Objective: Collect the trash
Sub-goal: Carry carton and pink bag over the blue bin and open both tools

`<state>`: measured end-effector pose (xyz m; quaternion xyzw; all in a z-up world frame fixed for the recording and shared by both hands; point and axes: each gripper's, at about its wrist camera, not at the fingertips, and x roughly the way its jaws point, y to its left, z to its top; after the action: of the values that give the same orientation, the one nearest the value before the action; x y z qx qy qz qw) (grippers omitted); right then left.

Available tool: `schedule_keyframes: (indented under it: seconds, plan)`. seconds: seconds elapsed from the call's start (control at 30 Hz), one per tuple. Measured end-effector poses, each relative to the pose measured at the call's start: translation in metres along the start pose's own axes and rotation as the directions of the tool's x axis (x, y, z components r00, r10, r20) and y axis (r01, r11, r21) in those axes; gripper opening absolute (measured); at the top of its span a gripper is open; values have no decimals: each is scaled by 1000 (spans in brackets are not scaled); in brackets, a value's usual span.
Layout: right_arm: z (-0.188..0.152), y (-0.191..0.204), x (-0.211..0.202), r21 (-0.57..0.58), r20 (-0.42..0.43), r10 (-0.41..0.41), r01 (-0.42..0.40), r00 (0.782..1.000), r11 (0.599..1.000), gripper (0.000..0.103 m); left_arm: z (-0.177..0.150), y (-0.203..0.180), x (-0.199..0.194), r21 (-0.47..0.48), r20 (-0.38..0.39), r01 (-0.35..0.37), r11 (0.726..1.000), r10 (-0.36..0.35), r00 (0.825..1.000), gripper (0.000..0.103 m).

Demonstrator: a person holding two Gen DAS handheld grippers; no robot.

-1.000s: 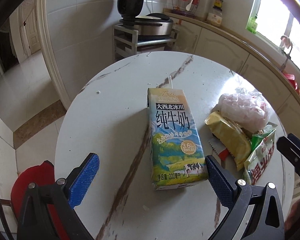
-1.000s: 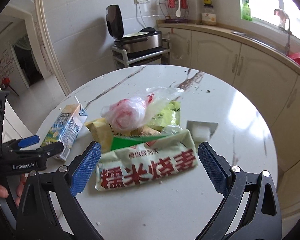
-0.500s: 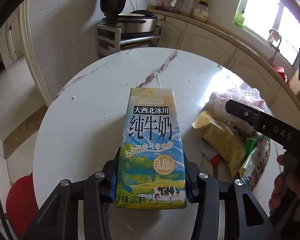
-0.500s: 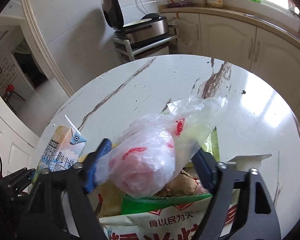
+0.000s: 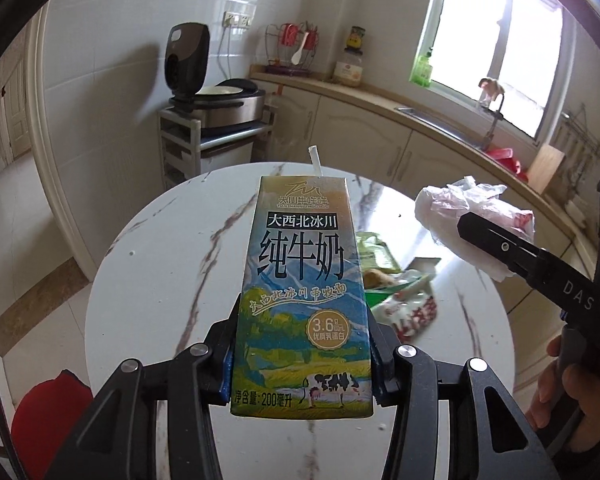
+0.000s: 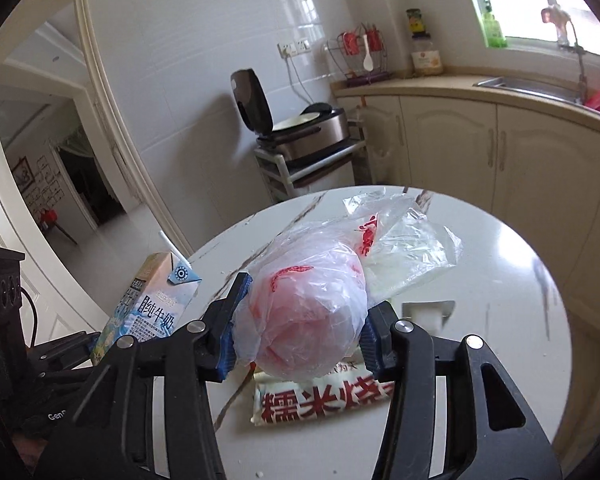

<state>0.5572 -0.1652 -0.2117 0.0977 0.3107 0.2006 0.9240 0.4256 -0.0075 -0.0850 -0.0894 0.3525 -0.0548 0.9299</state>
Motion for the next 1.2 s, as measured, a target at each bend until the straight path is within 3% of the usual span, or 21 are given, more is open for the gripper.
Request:
schedule_keyframes:
  seconds: [0.27,0.57,0.8,0.93,1.13,1.2]
  plan:
    - [-34,-59,-126,47,122,-153,148,981,988,47,-28,-100,-29,173,15,113,978,-118,993,45]
    - [-96,-160,-224,237,134,-375,338,917,911,47,-59,-236,4,396,-135,275,876,-240,961,45]
    - [-170,-248,-236,411,15,-452,406,892,816,48,-88,-298,71,482,-292,352,803,-231,928,45]
    - [-209,-290,-223,477,-73,-457,433,887,765,48,-105,-318,127,503,-399,398,767,-202,894,45]
    - [-248,-330,-190,523,-175,-436,458,883,719,48,-118,-335,208,516,-509,429,741,-137,850,46]
    - [-256,-340,-182,531,-198,-428,463,882,709,48,-120,-339,229,521,-527,428,738,-117,842,46]
